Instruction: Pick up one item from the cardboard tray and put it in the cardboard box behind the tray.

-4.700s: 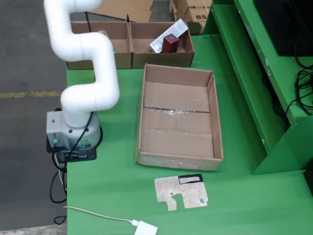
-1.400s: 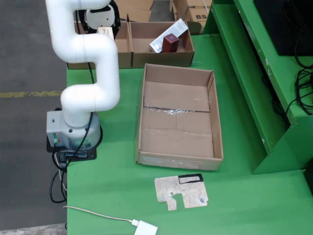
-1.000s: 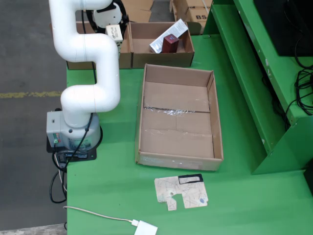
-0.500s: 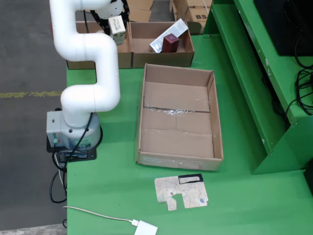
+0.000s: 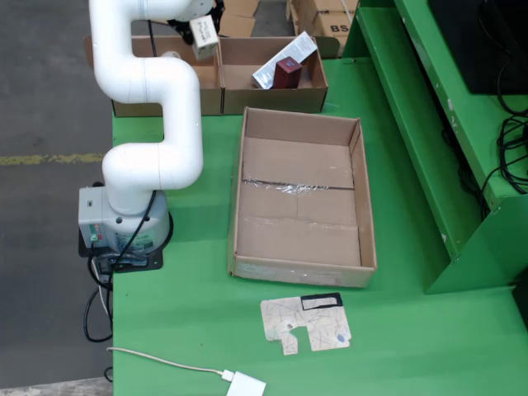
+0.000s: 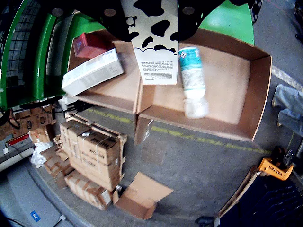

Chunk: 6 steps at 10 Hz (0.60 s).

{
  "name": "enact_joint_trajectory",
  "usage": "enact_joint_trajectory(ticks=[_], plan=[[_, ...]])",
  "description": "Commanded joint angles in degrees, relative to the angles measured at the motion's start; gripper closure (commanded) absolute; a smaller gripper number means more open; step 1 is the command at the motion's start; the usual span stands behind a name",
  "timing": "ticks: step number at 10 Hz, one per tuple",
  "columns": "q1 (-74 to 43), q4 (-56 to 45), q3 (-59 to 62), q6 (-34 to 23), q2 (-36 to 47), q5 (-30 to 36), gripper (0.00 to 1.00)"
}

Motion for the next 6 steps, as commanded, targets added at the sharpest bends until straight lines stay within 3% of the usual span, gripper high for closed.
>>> enact_joint_trajectory(ticks=[1, 6], plan=[[-0.9, 18.4, 1.2, -0.7, 1.2, 0.2, 1.00], [-1.9, -1.2, 1.2, 1.9, 3.1, 7.4, 1.00]])
